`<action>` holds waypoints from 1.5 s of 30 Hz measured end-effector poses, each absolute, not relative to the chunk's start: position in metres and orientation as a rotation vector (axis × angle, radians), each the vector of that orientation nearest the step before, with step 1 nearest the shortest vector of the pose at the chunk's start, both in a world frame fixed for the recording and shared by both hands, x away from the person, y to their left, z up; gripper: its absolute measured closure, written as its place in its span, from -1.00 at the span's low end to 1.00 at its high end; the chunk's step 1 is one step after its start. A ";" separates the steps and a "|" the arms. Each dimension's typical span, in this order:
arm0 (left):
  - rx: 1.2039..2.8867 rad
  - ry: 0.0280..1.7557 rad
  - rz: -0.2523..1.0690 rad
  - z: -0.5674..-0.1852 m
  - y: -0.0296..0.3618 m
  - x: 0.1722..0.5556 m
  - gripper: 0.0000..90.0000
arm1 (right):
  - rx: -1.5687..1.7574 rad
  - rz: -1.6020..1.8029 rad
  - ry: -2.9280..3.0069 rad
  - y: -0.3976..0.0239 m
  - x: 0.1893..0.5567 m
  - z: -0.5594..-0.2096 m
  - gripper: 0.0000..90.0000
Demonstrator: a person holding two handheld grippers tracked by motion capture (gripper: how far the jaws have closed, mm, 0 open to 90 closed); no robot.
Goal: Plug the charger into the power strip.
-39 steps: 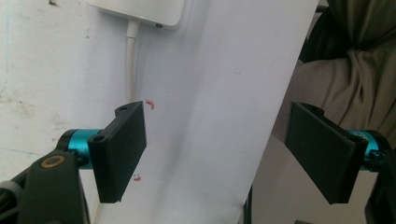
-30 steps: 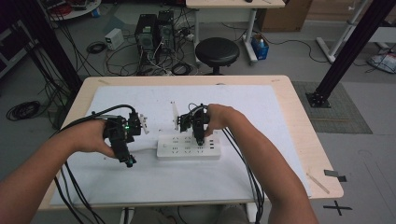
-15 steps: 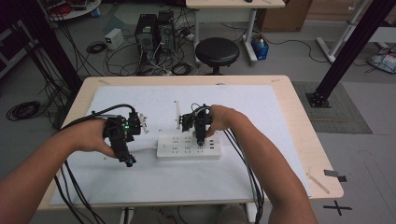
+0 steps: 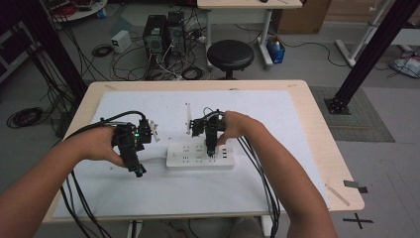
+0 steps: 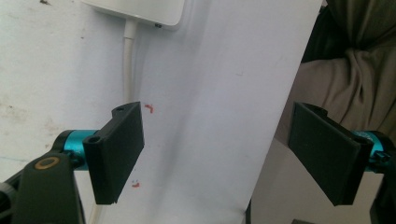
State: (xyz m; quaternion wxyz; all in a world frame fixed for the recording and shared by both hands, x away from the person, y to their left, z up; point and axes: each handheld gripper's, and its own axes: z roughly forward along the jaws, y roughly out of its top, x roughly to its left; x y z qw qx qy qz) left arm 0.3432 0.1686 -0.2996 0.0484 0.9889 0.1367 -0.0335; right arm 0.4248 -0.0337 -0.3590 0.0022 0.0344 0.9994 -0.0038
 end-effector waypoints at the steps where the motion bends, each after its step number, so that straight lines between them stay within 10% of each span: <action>1: 3.018 0.416 -0.106 -0.301 0.168 0.344 -0.58 | 0.101 -0.018 3.139 -0.032 0.423 -0.357 -0.24; 9: 3.005 0.416 -0.103 -0.297 0.167 0.344 -0.58 | 0.055 -0.081 3.136 -0.032 0.408 -0.342 -0.58; 45: 3.034 0.358 -0.076 -0.248 0.154 0.337 -0.58 | 0.326 -0.051 2.969 -0.156 0.325 -0.251 -0.58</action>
